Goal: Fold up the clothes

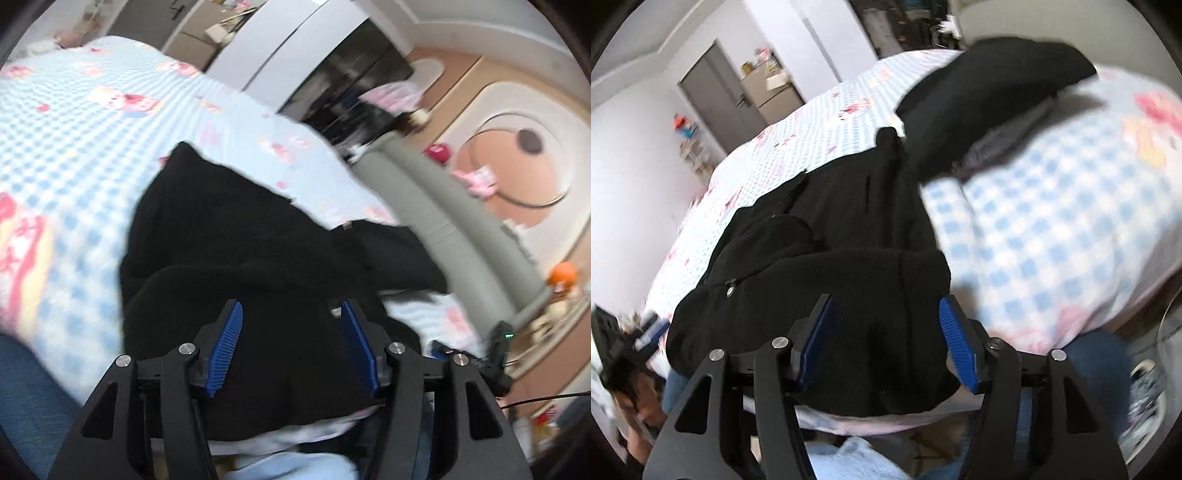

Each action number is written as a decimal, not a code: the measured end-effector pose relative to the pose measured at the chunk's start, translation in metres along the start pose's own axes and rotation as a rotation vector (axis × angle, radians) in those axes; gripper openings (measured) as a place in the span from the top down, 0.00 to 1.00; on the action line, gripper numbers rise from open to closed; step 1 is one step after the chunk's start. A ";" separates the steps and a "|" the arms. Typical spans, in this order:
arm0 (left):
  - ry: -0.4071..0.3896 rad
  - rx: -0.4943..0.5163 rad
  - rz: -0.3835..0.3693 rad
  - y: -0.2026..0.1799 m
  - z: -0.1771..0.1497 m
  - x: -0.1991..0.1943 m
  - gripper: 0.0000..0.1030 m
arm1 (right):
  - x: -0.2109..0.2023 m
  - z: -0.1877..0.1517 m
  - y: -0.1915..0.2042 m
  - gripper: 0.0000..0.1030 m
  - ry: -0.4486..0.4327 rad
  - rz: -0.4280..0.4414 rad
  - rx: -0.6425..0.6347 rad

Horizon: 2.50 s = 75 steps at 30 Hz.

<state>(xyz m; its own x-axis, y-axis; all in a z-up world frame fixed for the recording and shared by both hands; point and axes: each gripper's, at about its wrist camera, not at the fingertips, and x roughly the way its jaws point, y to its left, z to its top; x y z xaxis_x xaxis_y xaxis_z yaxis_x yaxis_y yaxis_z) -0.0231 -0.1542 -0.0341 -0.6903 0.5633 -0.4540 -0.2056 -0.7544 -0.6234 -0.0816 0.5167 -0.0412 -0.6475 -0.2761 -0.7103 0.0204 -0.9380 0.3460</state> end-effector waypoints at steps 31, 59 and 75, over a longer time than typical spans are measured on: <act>0.215 -0.035 0.349 0.027 0.040 0.176 0.38 | 0.282 0.112 0.149 0.69 0.517 0.056 -0.373; 0.185 -0.035 0.333 0.017 0.026 0.178 0.33 | 0.258 0.126 0.143 0.45 0.435 0.183 -0.255; 0.194 -0.038 0.351 0.019 0.024 0.180 0.32 | 0.301 0.100 0.189 0.54 0.549 0.034 -0.394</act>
<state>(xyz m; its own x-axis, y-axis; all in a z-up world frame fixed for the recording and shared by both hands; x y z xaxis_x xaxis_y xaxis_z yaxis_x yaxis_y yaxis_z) -0.1681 -0.0750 -0.1128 -0.5699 0.3294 -0.7528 0.0479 -0.9013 -0.4306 -0.3487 0.2774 -0.1287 -0.1625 -0.2752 -0.9476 0.3773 -0.9047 0.1980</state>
